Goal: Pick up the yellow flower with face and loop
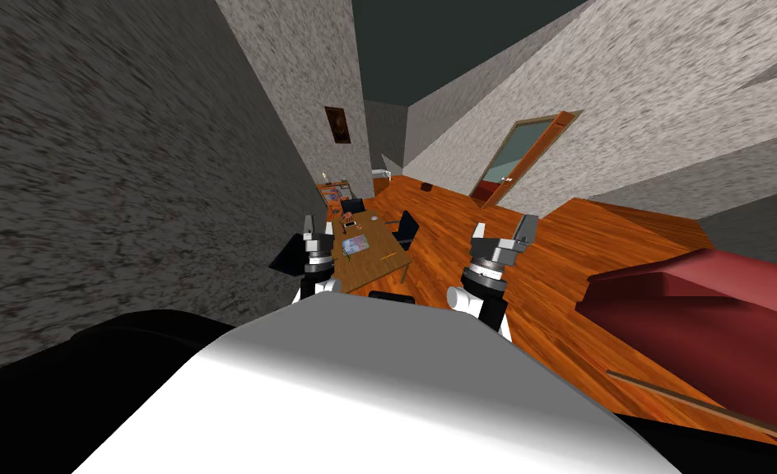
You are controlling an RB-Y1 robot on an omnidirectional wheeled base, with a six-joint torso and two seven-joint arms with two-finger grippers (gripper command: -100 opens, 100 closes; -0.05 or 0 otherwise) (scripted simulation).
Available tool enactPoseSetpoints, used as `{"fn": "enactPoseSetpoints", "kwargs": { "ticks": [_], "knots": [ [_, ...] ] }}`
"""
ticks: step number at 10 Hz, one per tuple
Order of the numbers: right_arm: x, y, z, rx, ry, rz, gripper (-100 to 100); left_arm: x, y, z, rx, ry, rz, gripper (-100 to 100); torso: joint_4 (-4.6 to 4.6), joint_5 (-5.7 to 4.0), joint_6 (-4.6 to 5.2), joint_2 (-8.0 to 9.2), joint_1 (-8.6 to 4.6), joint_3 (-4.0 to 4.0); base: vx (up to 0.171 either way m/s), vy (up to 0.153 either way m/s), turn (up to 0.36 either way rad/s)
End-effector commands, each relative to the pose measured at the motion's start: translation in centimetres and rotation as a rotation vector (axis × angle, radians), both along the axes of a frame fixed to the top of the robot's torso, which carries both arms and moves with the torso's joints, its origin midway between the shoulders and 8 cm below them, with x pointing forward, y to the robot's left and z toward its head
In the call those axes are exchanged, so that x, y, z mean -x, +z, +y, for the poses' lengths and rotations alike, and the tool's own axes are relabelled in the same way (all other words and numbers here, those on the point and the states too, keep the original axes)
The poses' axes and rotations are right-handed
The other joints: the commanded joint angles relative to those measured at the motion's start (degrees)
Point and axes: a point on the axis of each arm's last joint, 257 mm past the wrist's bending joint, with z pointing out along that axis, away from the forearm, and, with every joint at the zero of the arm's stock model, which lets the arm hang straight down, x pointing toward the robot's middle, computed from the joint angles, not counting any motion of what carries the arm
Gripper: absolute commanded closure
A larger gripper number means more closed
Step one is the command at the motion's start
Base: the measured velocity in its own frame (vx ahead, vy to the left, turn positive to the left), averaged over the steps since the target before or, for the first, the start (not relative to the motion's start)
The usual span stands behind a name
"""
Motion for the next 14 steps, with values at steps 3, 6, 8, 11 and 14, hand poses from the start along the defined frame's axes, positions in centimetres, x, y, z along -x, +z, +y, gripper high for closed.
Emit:
{"fn": "enactPoseSetpoints", "kwargs": {
  "ticks": [3, 6, 8, 11, 14],
  "knots": [
    [0.0, 0.0, 0.0, 0.000, 0.000, 0.000, 0, -1.4, -2.6, -0.5, -0.055, -0.035, 0.094, -100, 0.03, 0.03, 0.01, 0.16, 0.16, 0.09, -0.041, 0.037, -0.070],
    [0.0, 0.0, 0.0, 0.000, 0.000, 0.000, 0, -2.6, -5.8, -0.7, -0.100, -0.058, 0.202, -100, 0.07, 0.04, 0.01, 0.32, 0.17, 0.18, -0.081, 0.042, -0.076],
    [0.0, 0.0, 0.0, 0.000, 0.000, 0.000, 0, -3.3, -8.5, -0.6, -0.134, -0.072, 0.287, -100, 0.07, 0.05, 0.00, 0.34, 0.20, 0.20, -0.090, 0.048, -0.095],
    [0.0, 0.0, 0.0, 0.000, 0.000, 0.000, 0, -4.0, -12.9, -0.1, -0.189, -0.088, 0.424, -100, 0.09, 0.06, 0.00, 0.40, 0.25, 0.23, -0.105, 0.054, -0.103],
    [0.0, 0.0, 0.0, 0.000, 0.000, 0.000, 0, -4.2, -17.5, 0.8, -0.249, -0.096, 0.566, -100, 0.10, 0.06, 0.00, 0.43, 0.23, 0.26, -0.112, 0.047, -0.114]
  ]
}}
